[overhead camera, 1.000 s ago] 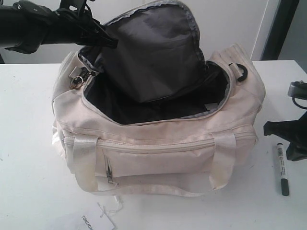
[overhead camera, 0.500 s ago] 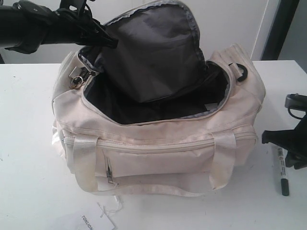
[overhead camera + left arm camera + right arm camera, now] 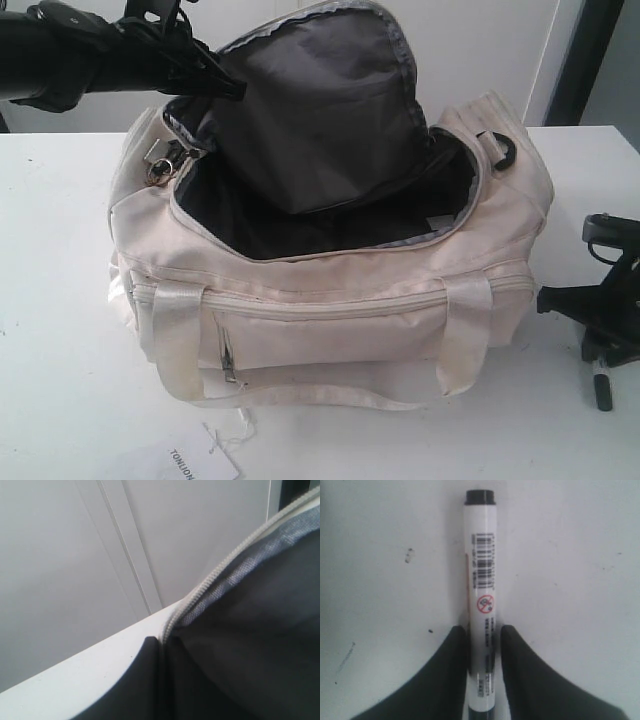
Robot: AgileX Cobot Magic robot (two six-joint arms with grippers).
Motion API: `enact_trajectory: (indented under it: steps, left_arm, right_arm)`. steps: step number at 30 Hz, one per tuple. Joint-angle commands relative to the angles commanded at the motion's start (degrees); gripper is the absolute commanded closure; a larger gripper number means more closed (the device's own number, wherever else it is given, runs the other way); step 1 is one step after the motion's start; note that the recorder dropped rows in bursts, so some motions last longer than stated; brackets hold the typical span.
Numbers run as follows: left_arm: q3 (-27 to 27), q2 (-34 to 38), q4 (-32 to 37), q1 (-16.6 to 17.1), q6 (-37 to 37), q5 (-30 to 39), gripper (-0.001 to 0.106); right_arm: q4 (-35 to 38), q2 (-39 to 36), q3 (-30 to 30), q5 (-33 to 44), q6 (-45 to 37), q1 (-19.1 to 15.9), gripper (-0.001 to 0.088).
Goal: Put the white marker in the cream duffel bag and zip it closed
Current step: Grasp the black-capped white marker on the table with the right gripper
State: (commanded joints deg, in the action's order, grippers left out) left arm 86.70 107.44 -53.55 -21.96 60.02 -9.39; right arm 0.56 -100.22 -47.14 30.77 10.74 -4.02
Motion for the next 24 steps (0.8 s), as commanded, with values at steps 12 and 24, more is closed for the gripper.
enact_trajectory:
  steps: [12, 24]
  left_arm:
    - [0.0, 0.0, 0.0, 0.0, 0.0, 0.0, 0.105]
    - [0.0, 0.0, 0.0, 0.0, 0.0, 0.0, 0.105]
  right_arm:
    - [0.0, 15.3, 0.0, -0.76, 0.0, 0.0, 0.0868]
    - [0.0, 28.6, 0.0, -1.28, -6.89, 1.33, 0.0868]
